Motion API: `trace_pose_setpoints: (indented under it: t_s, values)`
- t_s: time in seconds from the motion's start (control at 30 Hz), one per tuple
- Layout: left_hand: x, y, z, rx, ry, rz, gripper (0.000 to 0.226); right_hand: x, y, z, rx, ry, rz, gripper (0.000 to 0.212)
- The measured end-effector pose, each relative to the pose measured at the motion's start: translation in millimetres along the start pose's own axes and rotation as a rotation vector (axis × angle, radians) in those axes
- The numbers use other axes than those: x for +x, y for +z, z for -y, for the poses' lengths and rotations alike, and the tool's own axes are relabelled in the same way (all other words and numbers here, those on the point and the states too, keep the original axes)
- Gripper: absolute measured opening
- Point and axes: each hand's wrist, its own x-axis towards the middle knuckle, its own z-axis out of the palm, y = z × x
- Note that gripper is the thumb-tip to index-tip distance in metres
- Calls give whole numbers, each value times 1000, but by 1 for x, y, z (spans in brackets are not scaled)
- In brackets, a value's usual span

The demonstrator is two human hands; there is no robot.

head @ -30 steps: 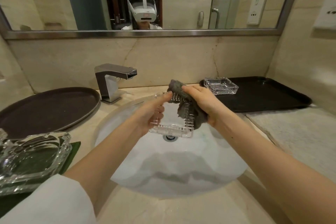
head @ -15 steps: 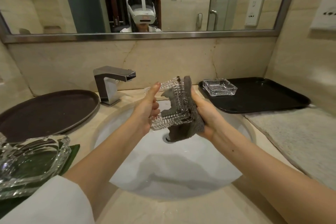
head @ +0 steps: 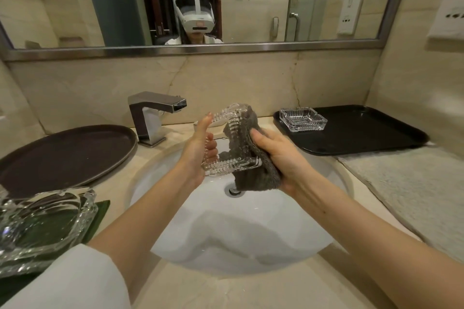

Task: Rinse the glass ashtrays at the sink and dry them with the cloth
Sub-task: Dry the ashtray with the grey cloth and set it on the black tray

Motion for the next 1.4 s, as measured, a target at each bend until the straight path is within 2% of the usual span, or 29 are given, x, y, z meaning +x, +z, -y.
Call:
trace_pose_setpoints:
  t_s: [0.07,0.1,0.17,0.23,0.33,0.4,0.43,0.53,0.63,0.7,0.8,0.9,1.0,1.03,1.1,1.17,1.2,1.27,1.37,1.4]
  values:
    - [1,-2,0,166,-32,67,74,1,5,6,-147,-95,-46,19]
    - [0,-3,0,241,-79,91,82,1,6,10,-297,-172,-77,16]
    - [-4,-8,-2,247,-169,151,80,2,2,14,-777,-373,-104,12]
    - [-6,-12,-8,109,-228,219,78,2,-3,10,-1164,-512,-47,14]
    - [-8,-7,-10,29,-262,273,66,-3,-8,-6,-1478,-668,121,16]
    - [-9,-2,-5,51,-279,209,56,-6,-11,-16,-1623,-724,227,15]
    - [-11,0,-2,76,-279,157,55,-8,-12,-20,-1643,-717,258,15]
    - [-7,1,6,197,-201,61,57,-9,-11,-22,-1563,-651,259,36]
    - [-4,0,7,214,-87,88,55,-1,-8,-18,-1539,-508,180,30]
    - [-7,3,8,208,-78,137,51,6,-2,-17,-1571,-437,120,24]
    - [-7,3,16,350,-49,82,46,11,12,-25,-1716,-411,97,24]
    - [-5,0,20,377,-36,96,54,14,16,-28,-1812,-517,-27,25]
    - [-13,7,17,326,32,170,49,24,10,-21,-1880,-670,-223,25]
    - [-14,9,17,331,59,168,48,24,8,-20,-1892,-680,-240,22]
    - [-13,10,18,338,74,120,45,16,9,-24,-1844,-588,-111,16]
    - [-9,6,19,356,75,40,39,9,8,-28,-1778,-358,76,19]
    - [-9,5,19,369,72,11,37,9,4,-31,-1779,-341,130,21]
    - [-12,7,18,373,74,31,37,8,3,-28,-1802,-399,133,18]
    - [-15,12,18,280,71,151,44,14,-1,-16,-1972,-699,-98,26]
    - [-16,13,18,268,68,162,44,13,-2,-15,-2015,-729,-142,29]
